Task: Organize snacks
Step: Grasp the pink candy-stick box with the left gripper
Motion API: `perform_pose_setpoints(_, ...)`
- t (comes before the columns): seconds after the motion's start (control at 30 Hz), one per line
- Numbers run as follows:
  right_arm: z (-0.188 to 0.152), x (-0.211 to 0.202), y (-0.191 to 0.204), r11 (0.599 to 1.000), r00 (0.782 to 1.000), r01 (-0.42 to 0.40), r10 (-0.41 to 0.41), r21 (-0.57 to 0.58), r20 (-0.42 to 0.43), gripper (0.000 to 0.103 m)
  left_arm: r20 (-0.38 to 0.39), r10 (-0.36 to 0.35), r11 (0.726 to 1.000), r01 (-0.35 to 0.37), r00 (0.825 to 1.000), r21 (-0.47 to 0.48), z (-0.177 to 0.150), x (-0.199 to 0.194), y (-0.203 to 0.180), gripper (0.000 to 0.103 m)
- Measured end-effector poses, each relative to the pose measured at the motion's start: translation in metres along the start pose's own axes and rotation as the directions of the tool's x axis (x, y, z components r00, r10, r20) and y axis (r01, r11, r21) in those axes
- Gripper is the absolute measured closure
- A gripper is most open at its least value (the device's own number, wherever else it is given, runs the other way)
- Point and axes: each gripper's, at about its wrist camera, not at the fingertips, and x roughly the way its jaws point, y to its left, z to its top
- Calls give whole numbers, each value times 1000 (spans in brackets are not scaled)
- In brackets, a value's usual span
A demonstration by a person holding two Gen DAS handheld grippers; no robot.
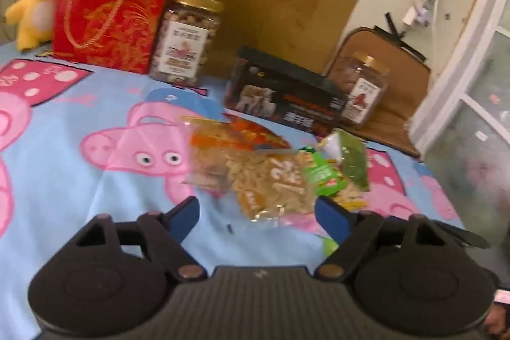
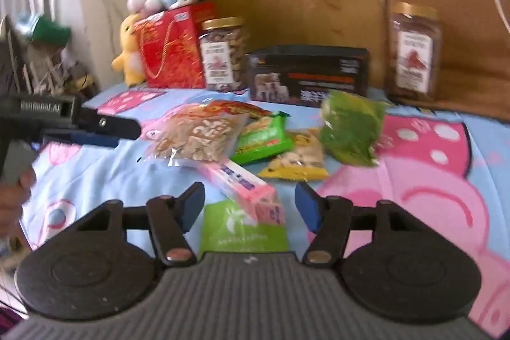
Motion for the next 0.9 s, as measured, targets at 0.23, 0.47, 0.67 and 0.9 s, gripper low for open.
perform_pose_setpoints(0.23, 7, 36, 3, 986, 996, 12, -25, -163, -82, 62, -113, -153, 986, 143, 982, -89, -8, 21, 8, 42)
perform_pose_setpoints(0.47, -2, -10, 21, 975, 990, -132, 119, -180, -81, 78, -181, -267, 962, 251, 946, -107, -24, 31, 1, 28)
perform_pose_setpoints(0.67, -22, -25, 16, 968, 964, -241, 231, -68, -133, 77, -225, -227, 973, 212, 948, -86, -33, 44, -21, 31)
perform_pose_setpoints(0.9, -27, -20, 4, 941, 928, -338, 337, 23, -161, 77, -232, -183, 980, 157, 955, -125, -45, 23, -18, 55)
